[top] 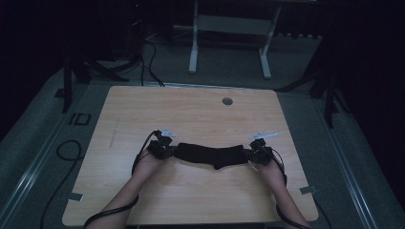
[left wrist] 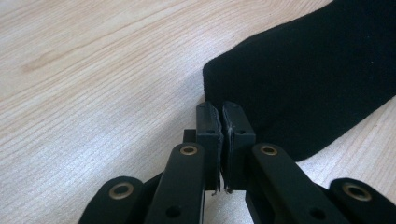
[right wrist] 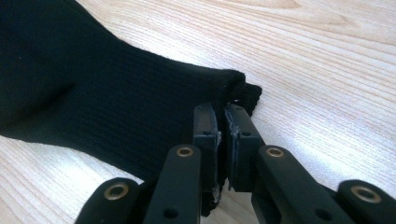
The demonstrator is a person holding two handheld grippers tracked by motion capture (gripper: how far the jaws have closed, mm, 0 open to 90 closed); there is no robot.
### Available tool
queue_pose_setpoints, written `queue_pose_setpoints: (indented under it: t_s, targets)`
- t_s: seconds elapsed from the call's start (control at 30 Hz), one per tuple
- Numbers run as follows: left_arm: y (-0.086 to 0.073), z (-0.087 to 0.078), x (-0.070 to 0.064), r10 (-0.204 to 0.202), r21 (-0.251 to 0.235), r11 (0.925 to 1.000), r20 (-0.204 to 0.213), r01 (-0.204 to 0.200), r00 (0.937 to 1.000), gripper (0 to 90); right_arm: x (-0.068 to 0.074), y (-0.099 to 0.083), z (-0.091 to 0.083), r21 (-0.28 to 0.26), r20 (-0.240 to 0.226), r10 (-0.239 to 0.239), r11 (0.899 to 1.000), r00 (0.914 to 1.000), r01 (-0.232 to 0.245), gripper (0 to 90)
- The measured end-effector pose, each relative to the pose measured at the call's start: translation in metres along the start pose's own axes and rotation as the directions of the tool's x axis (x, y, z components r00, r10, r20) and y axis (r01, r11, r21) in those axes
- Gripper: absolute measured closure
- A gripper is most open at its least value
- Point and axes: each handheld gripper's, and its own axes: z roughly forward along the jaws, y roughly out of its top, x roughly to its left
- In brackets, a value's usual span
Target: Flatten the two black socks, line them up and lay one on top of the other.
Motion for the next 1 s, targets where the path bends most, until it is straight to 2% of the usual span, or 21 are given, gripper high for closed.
queue_pose_setpoints:
  t_s: [0.07, 0.13, 0.2, 0.27, 0.3, 0.33, 0.37, 0.4, 0.43, 0.47, 0.53, 0.57, 0.6, 0.63, 0.67, 0.7, 0.73, 0.8, 0.83, 0.93, 1.0]
  targets:
    - [0.000, 0.000, 0.000, 0.000, 0.004, 1.0000, 0.005, 0.000, 1.0000, 86.8, 0.001, 0.001, 0.000, 0.008, 0.001, -0.002, 1.000, 1.0000, 0.002, 81.4]
    - [0.000, -0.001, 0.002, -0.010, 0.002, 0.9999, 0.014, 0.010, 0.9998, 83.9, 0.001, 0.002, 0.000, 0.012, -0.001, -0.006, 1.000, 1.0000, 0.006, 71.9]
    - [0.000, -0.007, 0.003, -0.017, -0.018, 0.9997, 0.004, 0.017, 0.9999, 73.6, 0.001, 0.003, -0.002, 0.015, -0.007, 0.000, 1.000, 1.0000, 0.001, 63.6]
    - [0.000, -0.012, 0.003, -0.016, -0.038, 0.9992, -0.001, 0.016, 0.9999, 67.2, 0.001, 0.004, -0.006, 0.007, -0.003, -0.005, 1.000, 1.0000, 0.005, 62.2]
    - [0.000, -0.021, 0.003, -0.012, -0.051, 0.9986, 0.012, 0.013, 0.9999, 67.2, 0.001, 0.007, -0.017, -0.030, 0.010, 0.002, 1.000, 1.0000, -0.001, 56.9]
    - [0.000, -0.021, 0.003, -0.012, -0.051, 0.9986, 0.012, 0.013, 0.9999, 68.2, 0.001, 0.007, -0.017, -0.030, 0.010, 0.002, 1.000, 1.0000, -0.001, 56.9]
    - [-0.001, -0.032, 0.004, -0.024, -0.070, 0.9972, 0.042, 0.027, 0.9988, 68.3, -0.001, 0.010, -0.026, -0.061, 0.006, 0.022, 0.998, 0.9997, -0.021, 55.7]
    - [-0.001, -0.032, 0.004, -0.024, -0.070, 0.9972, 0.042, 0.027, 0.9988, 68.3, -0.001, 0.012, -0.030, -0.076, -0.005, 0.032, 0.997, 0.9995, -0.032, 55.2]
    - [-0.002, -0.039, 0.002, -0.019, -0.082, 0.9964, 0.032, 0.022, 0.9993, 71.2, 0.000, 0.014, -0.032, -0.081, -0.014, 0.032, 0.996, 0.9994, -0.033, 58.4]
    - [-0.002, -0.039, 0.002, -0.019, -0.082, 0.9964, 0.032, 0.022, 0.9993, 73.2, 0.003, 0.016, -0.033, -0.085, -0.013, 0.017, 0.996, 0.9998, -0.018, 61.3]
    - [-0.002, -0.041, -0.003, -0.011, -0.103, 0.9946, 0.031, 0.014, 0.9995, 84.7, 0.009, 0.016, -0.031, -0.083, -0.004, -0.011, 0.996, 0.9999, 0.010, 76.9]
    - [0.000, -0.037, -0.012, 0.015, -0.101, 0.9949, 0.037, -0.011, 0.9992, 86.7, 0.011, 0.015, -0.028, -0.081, -0.003, -0.018, 0.997, 0.9998, 0.018, 81.5]
    - [0.000, -0.037, -0.012, 0.015, -0.101, 0.9949, 0.037, -0.011, 0.9992, 88.8, 0.013, 0.014, -0.023, -0.065, 0.010, -0.031, 0.997, 0.9995, 0.031, 85.0]
    - [0.001, -0.034, -0.014, 0.021, -0.095, 0.9954, 0.040, -0.017, 0.9990, 88.8, 0.013, 0.014, -0.023, -0.065, 0.010, -0.031, 0.997, 0.9995, 0.031, 85.0]
    - [0.004, -0.025, -0.020, 0.034, -0.066, 0.9973, 0.053, -0.031, 0.9980, 89.1, 0.013, 0.012, -0.014, -0.039, 0.004, -0.038, 0.999, 0.9993, 0.038, 86.5]
    - [0.004, -0.025, -0.020, 0.034, -0.066, 0.9973, 0.053, -0.031, 0.9980, 89.0, 0.013, 0.012, -0.014, -0.039, 0.004, -0.038, 0.999, 0.9993, 0.038, 86.5]
    - [0.005, -0.015, -0.023, 0.050, -0.038, 0.9981, 0.037, -0.048, 0.9981, 89.1, 0.012, 0.009, -0.005, -0.011, 0.013, -0.042, 0.999, 0.9990, 0.042, 87.4]
    - [0.006, -0.011, -0.022, 0.044, -0.024, 0.9988, 0.040, -0.043, 0.9982, 89.1, 0.010, 0.007, 0.002, 0.005, 0.011, -0.038, 0.999, 0.9992, 0.038, 87.8]
    - [0.004, -0.004, -0.018, 0.031, -0.005, 0.9995, 0.016, -0.031, 0.9994, 89.1, 0.009, 0.007, 0.003, 0.004, 0.010, -0.036, 0.999, 0.9993, 0.036, 88.3]
    - [-0.003, 0.001, -0.012, 0.017, 0.017, 0.9997, 0.021, -0.018, 0.9996, 89.8, 0.008, 0.009, 0.007, 0.009, -0.006, -0.046, 0.999, 0.9989, 0.046, 88.1]
    - [-0.006, 0.001, -0.010, 0.009, 0.011, 0.9999, 0.033, -0.010, 0.9994, 89.8, 0.008, 0.010, 0.009, 0.016, -0.016, -0.053, 0.998, 0.9985, 0.053, 88.1]
